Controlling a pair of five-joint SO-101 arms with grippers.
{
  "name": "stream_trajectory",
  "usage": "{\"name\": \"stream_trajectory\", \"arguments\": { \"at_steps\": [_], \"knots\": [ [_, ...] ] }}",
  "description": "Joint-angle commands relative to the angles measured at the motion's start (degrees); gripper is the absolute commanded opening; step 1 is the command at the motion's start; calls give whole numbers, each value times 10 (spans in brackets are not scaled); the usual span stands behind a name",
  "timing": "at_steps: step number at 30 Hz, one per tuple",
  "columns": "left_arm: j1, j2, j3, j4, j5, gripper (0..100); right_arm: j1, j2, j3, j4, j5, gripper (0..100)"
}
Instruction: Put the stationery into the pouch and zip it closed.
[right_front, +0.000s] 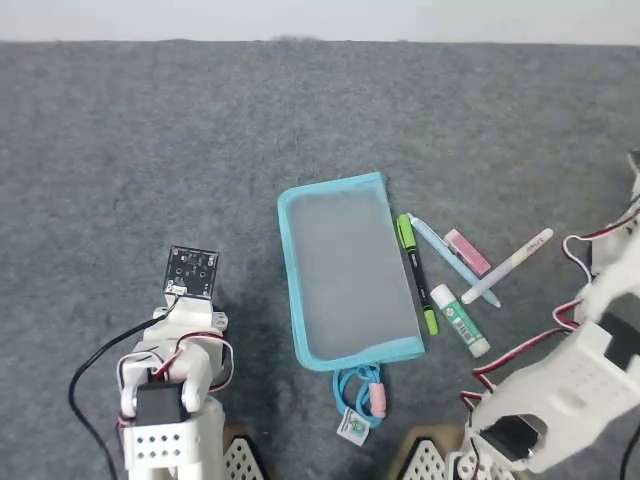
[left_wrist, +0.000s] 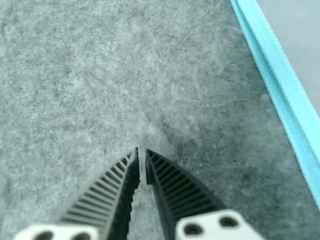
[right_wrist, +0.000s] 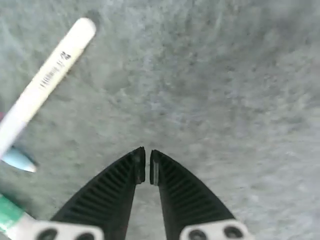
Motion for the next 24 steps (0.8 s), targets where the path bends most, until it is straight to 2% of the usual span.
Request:
{"name": "stream_trajectory", "arguments": {
  "at_steps": [1,7,11,15,24],
  "knots": [
    [-4,3,-3,3,-7,19,-39,-12,-29,32,-69,13],
    [-4,3,-3,3,-7,19,-164,-10,-28,72,-210,132],
    [-4,3,-3,3,-7,19,-204,-4,-26,59,-267,138],
    [-4,3,-3,3,-7,19,-210,-4,7,14,-295,138],
    [-4,3,-3,3,-7,19,-211,-4,101,-76,-292,137]
  ]
}}
